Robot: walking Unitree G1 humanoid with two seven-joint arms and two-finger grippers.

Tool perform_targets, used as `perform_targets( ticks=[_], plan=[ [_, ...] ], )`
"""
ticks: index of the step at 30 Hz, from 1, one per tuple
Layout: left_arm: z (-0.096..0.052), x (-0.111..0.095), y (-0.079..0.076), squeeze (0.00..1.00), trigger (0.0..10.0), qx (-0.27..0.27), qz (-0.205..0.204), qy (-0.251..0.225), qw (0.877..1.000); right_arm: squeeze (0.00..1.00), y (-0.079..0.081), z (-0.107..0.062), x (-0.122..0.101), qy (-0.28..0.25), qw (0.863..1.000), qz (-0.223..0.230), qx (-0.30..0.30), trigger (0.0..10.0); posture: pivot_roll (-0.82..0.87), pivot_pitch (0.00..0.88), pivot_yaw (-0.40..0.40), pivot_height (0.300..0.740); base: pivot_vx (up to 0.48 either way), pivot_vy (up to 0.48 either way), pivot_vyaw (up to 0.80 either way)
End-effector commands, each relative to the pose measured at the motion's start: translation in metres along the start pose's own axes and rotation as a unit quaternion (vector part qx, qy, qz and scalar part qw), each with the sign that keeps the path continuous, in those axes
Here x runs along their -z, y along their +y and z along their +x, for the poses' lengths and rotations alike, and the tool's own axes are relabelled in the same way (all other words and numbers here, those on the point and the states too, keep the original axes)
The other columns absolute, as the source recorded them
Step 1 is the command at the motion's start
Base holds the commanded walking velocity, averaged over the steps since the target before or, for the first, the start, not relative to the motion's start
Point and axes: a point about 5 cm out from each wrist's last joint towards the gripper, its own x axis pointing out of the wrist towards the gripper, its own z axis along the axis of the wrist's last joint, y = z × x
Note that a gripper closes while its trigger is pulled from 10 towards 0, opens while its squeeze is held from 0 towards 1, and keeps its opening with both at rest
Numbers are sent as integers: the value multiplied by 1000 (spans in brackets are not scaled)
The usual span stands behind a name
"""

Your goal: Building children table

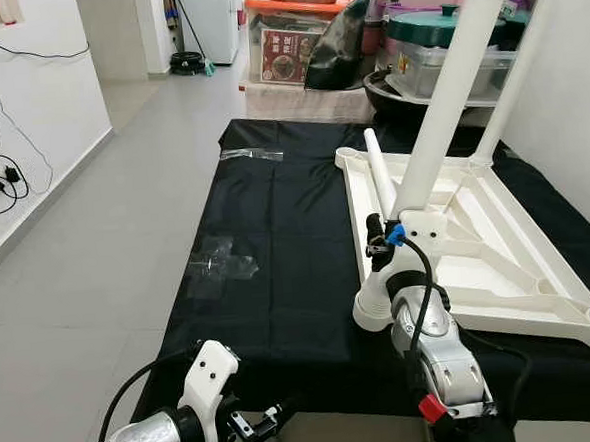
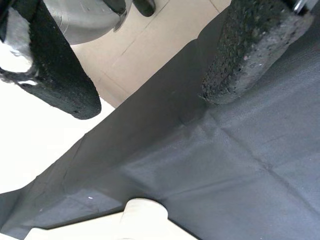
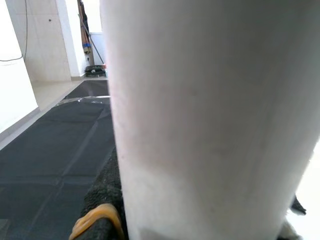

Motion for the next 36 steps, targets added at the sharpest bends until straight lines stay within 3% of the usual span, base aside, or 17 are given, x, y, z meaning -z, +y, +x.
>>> perform_targets(
  ticks=[1,15,16,17,19,28,35,36],
  plan=[
    [2,4,-1,0,10000,7,-1,9,1000,0,-10,0,-5,-22,999,-14,21,10000,69,0,-91,740,0,0,0],
    [2,5,0,0,10000,7,1,10,1000,0,-8,0,-5,-23,1000,-8,16,10000,71,0,-93,740,0,0,0],
    [3,5,-1,0,10000,7,1,10,1000,196,-8,0,-5,-24,1000,-7,15,10000,71,0,-93,740,0,0,0],
    [3,5,-1,0,10000,7,1,10,1000,196,-8,0,-5,-24,1000,-7,15,10000,71,0,-93,740,0,0,0],
    [3,5,-1,0,10000,8,0,10,1000,1000,-8,0,-11,-41,999,-1,12,10000,69,0,-92,740,0,0,0],
    [3,5,0,0,10000,10,0,9,1000,1000,-2,-4,-21,-73,997,8,-12,10000,65,0,-93,740,0,0,0],
    [4,5,0,0,10000,9,2,9,1000,1000,-4,-1,-6,-25,999,15,-16,10000,67,0,-94,740,0,0,0],
    [4,5,0,0,10000,8,3,9,1000,1000,-4,-1,-2,-13,999,28,-17,706,67,0,-94,740,0,0,0]
  ],
)
